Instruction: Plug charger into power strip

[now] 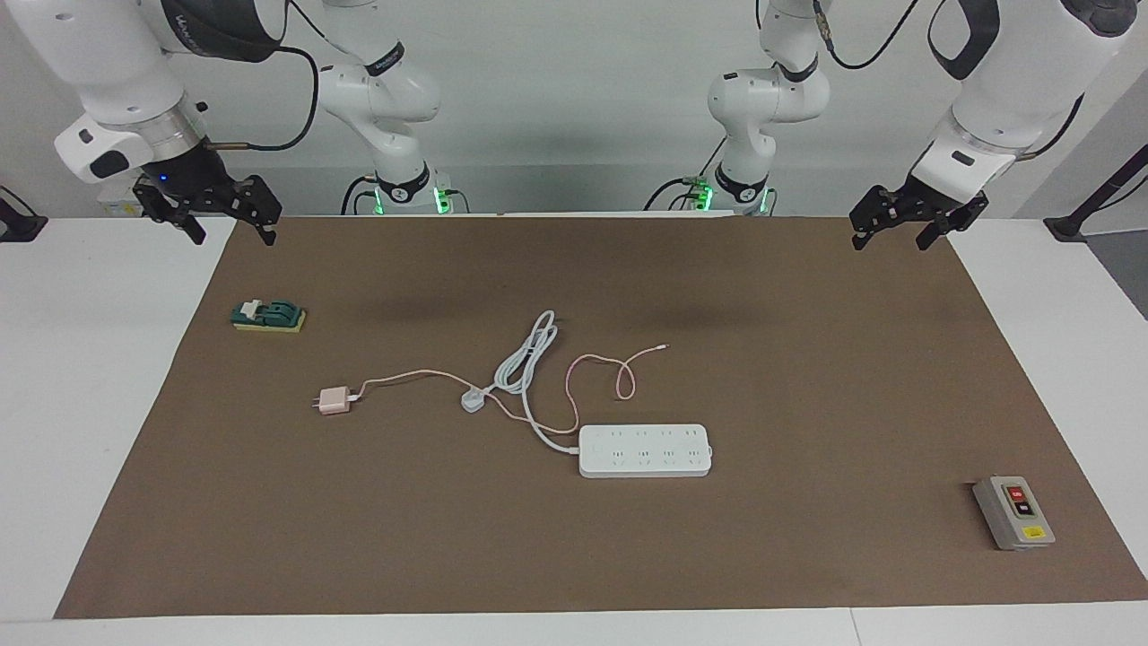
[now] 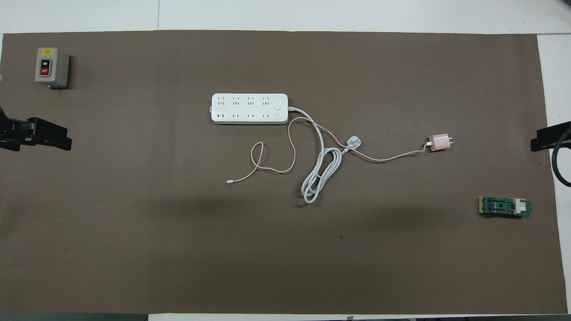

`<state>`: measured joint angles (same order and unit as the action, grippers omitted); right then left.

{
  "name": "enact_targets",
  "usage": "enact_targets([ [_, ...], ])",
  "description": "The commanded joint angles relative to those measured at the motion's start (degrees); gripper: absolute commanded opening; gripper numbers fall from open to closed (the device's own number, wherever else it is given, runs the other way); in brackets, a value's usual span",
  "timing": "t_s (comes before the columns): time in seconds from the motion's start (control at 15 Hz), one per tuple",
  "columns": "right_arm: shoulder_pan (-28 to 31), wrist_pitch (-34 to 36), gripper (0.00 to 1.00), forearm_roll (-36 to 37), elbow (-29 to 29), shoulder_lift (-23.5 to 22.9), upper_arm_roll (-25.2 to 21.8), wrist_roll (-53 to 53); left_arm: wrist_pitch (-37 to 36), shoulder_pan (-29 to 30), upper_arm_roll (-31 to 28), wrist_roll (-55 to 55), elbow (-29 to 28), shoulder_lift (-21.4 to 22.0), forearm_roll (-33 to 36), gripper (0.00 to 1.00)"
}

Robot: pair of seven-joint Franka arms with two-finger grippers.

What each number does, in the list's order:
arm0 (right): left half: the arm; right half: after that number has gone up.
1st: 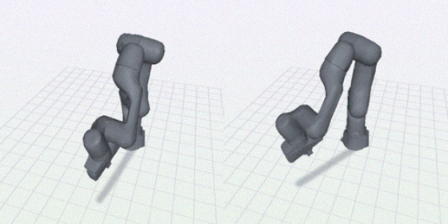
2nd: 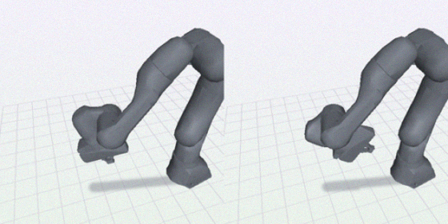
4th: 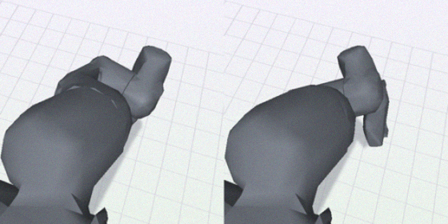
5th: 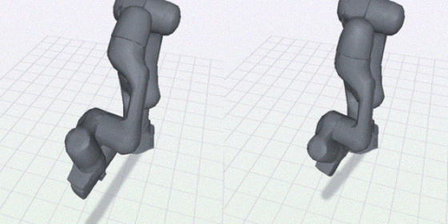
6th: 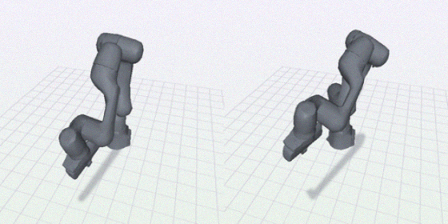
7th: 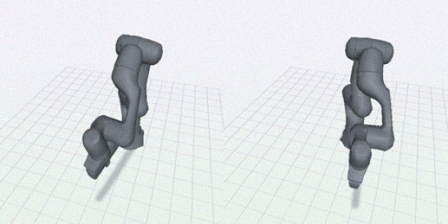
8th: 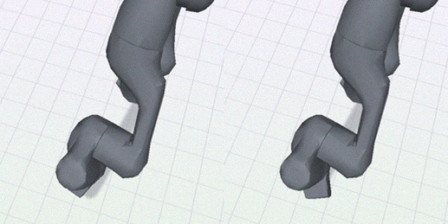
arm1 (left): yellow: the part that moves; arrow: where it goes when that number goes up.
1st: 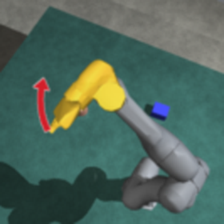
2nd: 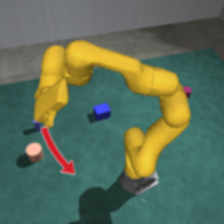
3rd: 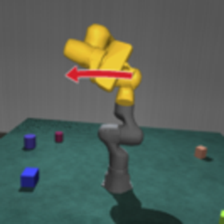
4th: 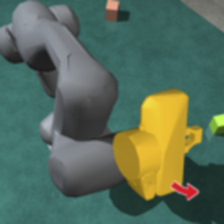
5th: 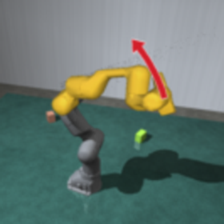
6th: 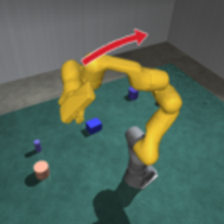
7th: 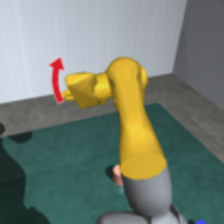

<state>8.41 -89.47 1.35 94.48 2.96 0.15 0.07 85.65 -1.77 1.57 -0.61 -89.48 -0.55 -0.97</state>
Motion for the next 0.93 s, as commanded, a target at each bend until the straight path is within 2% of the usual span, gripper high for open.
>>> enact_targets([
  [0.0,1.87,-1.84,1.0,-0.3,1.67,-0.24,0.46,-5.85,0.84,1.41,0.1,-0.18,-1.75,1.43,0.62,1.0],
  [0.27,4.33,-4.14,1.0,-0.56,3.35,-2.43,0.55,-12.79,0.75,1.5,0.1,-0.36,-1.75,1.43,0.71,1.0],
  [0.53,6.79,-6.94,1.0,-5.65,3.35,-6.64,0.55,-22.81,0.57,2.12,0.19,-0.36,-1.67,1.52,0.8,1.0],
  [0.86,8.2,-12.65,1.0,-13.56,4.05,-12.45,0.46,-41.18,0.13,2.12,0.19,-0.27,-1.75,1.52,0.8,1.0],
])
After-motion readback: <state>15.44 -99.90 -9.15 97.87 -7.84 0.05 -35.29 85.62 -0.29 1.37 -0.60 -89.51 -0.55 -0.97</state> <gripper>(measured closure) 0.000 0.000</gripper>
